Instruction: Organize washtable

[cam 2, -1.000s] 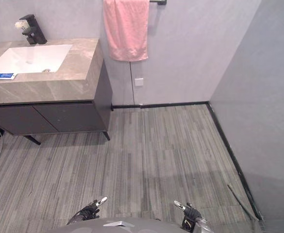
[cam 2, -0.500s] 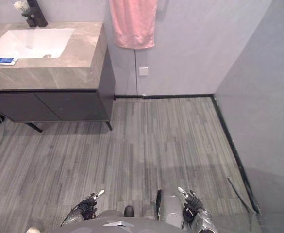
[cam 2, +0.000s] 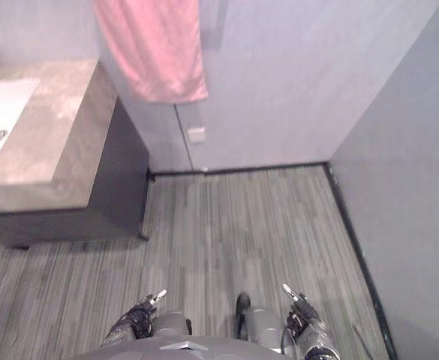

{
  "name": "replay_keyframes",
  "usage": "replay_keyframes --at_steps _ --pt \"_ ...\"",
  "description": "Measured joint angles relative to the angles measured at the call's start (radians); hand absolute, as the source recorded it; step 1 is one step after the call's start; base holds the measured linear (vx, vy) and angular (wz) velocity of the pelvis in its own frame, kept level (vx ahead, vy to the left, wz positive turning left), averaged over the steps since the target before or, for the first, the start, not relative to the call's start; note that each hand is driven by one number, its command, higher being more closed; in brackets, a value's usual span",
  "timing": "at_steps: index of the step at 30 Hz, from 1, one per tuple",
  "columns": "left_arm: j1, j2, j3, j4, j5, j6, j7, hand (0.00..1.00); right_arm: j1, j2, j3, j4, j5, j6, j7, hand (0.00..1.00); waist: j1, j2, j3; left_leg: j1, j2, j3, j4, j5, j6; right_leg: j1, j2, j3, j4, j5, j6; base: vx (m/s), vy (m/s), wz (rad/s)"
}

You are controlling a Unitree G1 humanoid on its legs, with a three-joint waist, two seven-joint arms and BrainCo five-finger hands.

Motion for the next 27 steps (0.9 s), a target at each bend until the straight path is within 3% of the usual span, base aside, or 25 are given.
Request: replay_keyframes --at_steps 2,4,5,7,8,9,10,11,12,13,15,17,19,20,22,23,26,27 --pt "0.0 0.003 -0.003 -0.02 -0.001 -0.014 0.006 0.0 -0.013 -0.006 0.031 -0.032 0.001 -0.011 -0.003 0.0 0.005 -0.02 0.0 -0.085 -0.021 0.063 -0.109 -0.018 0.007 0.08 -0.033 0.027 -0.042 -0.035 0.019 -0.04 -0.015 -0.28" --pt "-0.001 0.0 0.003 -0.023 -0.02 -0.02 0.022 0.0 -0.037 -0.01 0.026 -0.041 0.001 -0.014 -0.007 0.0 0.023 -0.015 0.007 -0.127 -0.019 0.124 -0.445 -0.024 0.002 0.169 -0.075 0.044 -0.095 -0.085 0.092 0.25 0.018 -0.48" --pt "-0.002 -0.004 0.012 -0.021 -0.02 -0.019 0.026 0.0 -0.033 -0.011 0.028 -0.045 0.001 -0.016 -0.009 0.0 0.026 -0.011 0.006 -0.123 -0.016 0.139 -0.543 -0.016 0.007 0.189 -0.084 0.044 -0.101 -0.096 0.109 0.52 0.081 -0.39" --pt "0.004 -0.017 0.01 -0.012 -0.018 -0.018 0.036 0.0 0.006 -0.013 0.041 -0.048 0.001 -0.019 -0.009 0.0 0.028 0.009 -0.009 -0.093 -0.019 0.143 -0.883 0.067 0.009 0.262 -0.113 0.041 -0.1 -0.164 0.159 0.52 0.18 -0.19" --pt "0.009 -0.017 0.01 -0.012 -0.017 -0.018 0.036 0.0 0.021 -0.014 0.041 -0.045 0.0 -0.019 -0.009 0.0 0.029 0.012 -0.015 -0.091 -0.022 0.128 -0.916 0.081 0.009 0.277 -0.12 0.041 -0.092 -0.192 0.166 0.49 0.282 -0.19" --pt "0.019 -0.014 0.013 -0.012 -0.02 -0.019 0.035 0.0 0.046 -0.012 0.042 -0.038 0.0 -0.018 -0.01 0.0 0.029 0.002 -0.033 -0.1 -0.044 0.109 -0.893 0.162 0.019 0.304 -0.148 0.048 -0.066 -0.263 0.182 0.53 0.328 -0.15" --pt "0.022 -0.005 0.006 -0.006 -0.017 -0.018 0.036 0.0 0.074 -0.01 0.043 -0.022 0.0 -0.014 -0.01 0.0 0.023 -0.01 -0.064 -0.106 -0.09 0.096 -0.856 0.216 0.043 0.298 -0.185 0.065 0.003 -0.286 0.207 0.54 0.349 -0.04" --pt "0.022 0.003 -0.004 0.001 -0.017 -0.018 0.037 0.0 0.084 -0.008 0.044 -0.006 -0.001 -0.015 -0.01 0.0 0.015 -0.034 -0.078 -0.101 -0.114 0.103 -0.85 0.197 0.061 0.273 -0.212 0.079 0.065 -0.283 0.21 0.55 0.355 0.17" --pt "0.022 0.02 -0.031 0.027 -0.014 -0.019 0.037 0.0 0.104 -0.005 0.036 0.011 -0.001 -0.01 -0.006 0.0 0.01 -0.048 -0.1 -0.077 -0.154 0.109 -0.86 0.179 0.081 0.204 -0.24 0.115 0.223 -0.24 0.216 0.5 0.35 0.29" --pt "0.021 0.031 -0.044 0.03 -0.013 -0.017 0.034 0.0 0.122 0.006 0.009 0.012 -0.001 -0.01 -0.001 0.0 0.009 -0.06 -0.103 -0.034 -0.179 0.119 -0.871 0.162 0.104 0.15 -0.245 0.172 0.367 -0.152 0.208 0.44 0.329 0.25" --pt "0.028 0.039 -0.072 0.039 -0.013 -0.012 0.035 0.0 0.123 0.015 -0.01 0.018 -0.001 -0.01 0.006 0.0 -0.002 -0.062 -0.105 0.037 -0.194 0.125 -0.914 0.146 0.127 0.073 -0.243 0.221 0.555 -0.071 0.223 0.29 0.231 0.04" --pt "0.031 0.049 -0.089 0.048 -0.013 -0.01 0.035 0.0 0.115 0.016 -0.014 0.016 -0.001 -0.011 0.013 0.0 0.0 -0.053 -0.099 0.131 -0.195 0.13 -0.971 0.145 0.128 0.021 -0.232 0.212 0.633 -0.073 0.222 0.13 0.113 -0.14" --pt "0.033 0.05 -0.111 0.047 -0.012 -0.01 0.035 0.0 0.118 0.017 -0.006 0.003 -0.002 -0.01 0.013 0.0 -0.001 -0.041 -0.094 0.226 -0.188 0.14 -1.044 0.145 0.127 -0.009 -0.233 0.177 0.606 -0.1 0.213 -0.04 0.024 -0.16" --pt "0.032 0.043 -0.112 0.048 -0.008 -0.01 0.035 0.0 0.114 0.011 0.021 -0.001 -0.003 -0.011 0.013 0.0 -0.002 -0.037 -0.097 0.274 -0.175 0.148 -1.093 0.143 0.123 -0.04 -0.23 0.138 0.51 -0.139 0.218 -0.18 -0.015 -0.14" --pt "0.018 0.04 -0.12 0.048 -0.008 -0.01 0.034 0.0 0.102 0.008 0.048 0.0 -0.013 -0.011 0.012 0.0 -0.003 -0.039 -0.099 0.279 -0.152 0.149 -1.116 0.127 0.103 -0.071 -0.216 0.098 0.324 -0.148 0.219 -0.33 -0.088 -0.14" --pt "0.019 0.042 -0.143 0.051 -0.008 -0.011 0.035 0.0 0.101 0.004 0.074 0.0 -0.023 -0.011 0.012 0.0 -0.003 -0.041 -0.1 0.279 -0.143 0.147 -1.116 0.112 0.088 -0.073 -0.192 0.1 0.147 -0.117 0.231 -0.33 -0.152 -0.08" --pt "0.013 0.053 -0.153 0.068 -0.008 -0.013 0.039 0.0 0.109 0.005 0.146 0.002 -0.029 -0.01 0.011 0.0 -0.012 -0.071 -0.103 0.299 -0.167 0.115 -1.125 0.108 0.054 -0.058 -0.201 0.09 0.051 -0.024 0.214 -0.09 -0.208 0.2" --pt "0.02 0.041 -0.156 0.069 -0.008 -0.015 0.039 0.0 0.109 -0.018 0.18 -0.002 -0.042 -0.011 0.006 0.0 -0.016 -0.037 -0.123 0.309 -0.153 0.098 -1.153 0.122 0.034 -0.042 -0.184 0.072 0.021 -0.028 0.206 0.08 -0.221 0.31"
